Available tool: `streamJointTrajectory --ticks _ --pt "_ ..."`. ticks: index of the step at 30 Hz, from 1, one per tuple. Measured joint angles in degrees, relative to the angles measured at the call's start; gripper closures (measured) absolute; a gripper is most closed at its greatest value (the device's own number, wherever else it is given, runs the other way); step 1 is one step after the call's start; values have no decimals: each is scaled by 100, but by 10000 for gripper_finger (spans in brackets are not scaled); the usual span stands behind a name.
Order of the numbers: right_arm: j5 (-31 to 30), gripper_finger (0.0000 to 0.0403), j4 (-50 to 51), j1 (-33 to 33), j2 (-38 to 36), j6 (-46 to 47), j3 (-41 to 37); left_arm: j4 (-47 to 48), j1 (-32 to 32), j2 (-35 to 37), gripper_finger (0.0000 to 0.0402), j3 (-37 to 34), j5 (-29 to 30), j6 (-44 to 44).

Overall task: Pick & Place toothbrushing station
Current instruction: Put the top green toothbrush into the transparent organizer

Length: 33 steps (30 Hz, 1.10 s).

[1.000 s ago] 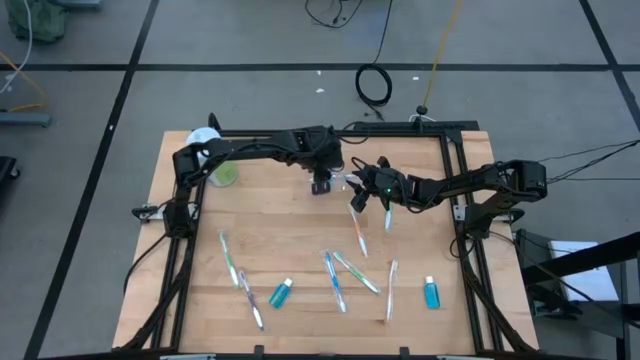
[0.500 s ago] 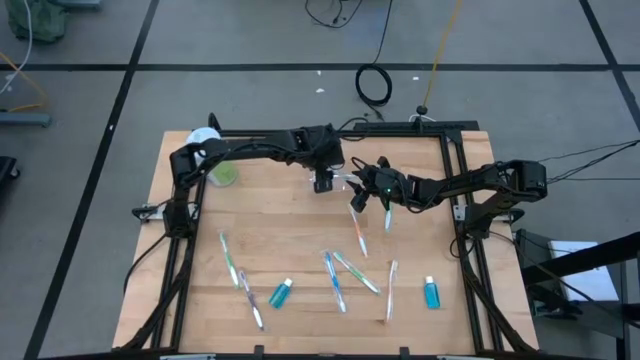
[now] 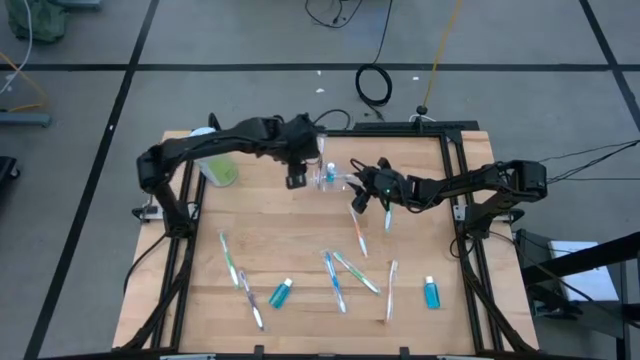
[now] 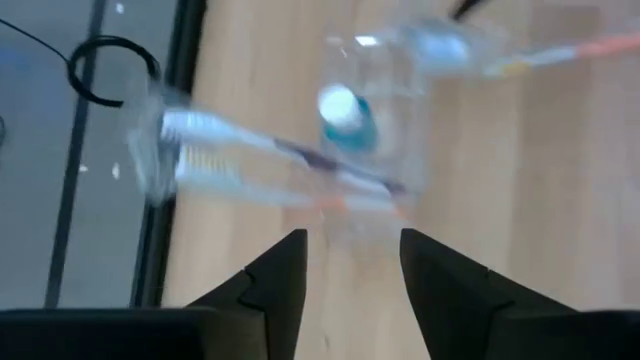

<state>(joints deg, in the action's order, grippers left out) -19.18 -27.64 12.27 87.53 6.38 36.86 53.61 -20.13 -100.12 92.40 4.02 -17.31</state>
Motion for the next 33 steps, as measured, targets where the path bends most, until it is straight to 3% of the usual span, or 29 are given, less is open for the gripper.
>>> streamJointTrajectory --ticks 5,8,13,17,25,33 --pt "11 248 1153 -85 -577 49 4 551 -183 520 238 -31 -396 438" --pt "14 248 2068 -191 -1170 607 -2 558 -267 877 238 -336 -672 438" --pt "0 248 3452 -332 -1974 2098 4 -40 -254 1547 238 -1513 -862 702" --pt "-240 248 4374 -358 -2127 3180 2 -1106 -173 2066 238 -2760 -863 1123" --pt "-452 248 4492 74 -1811 3928 -514 -3081 239 2372 238 -4687 -853 2129" --pt "32 248 3617 526 -1797 4398 -1119 -3765 639 2322 238 -5376 -847 2346"
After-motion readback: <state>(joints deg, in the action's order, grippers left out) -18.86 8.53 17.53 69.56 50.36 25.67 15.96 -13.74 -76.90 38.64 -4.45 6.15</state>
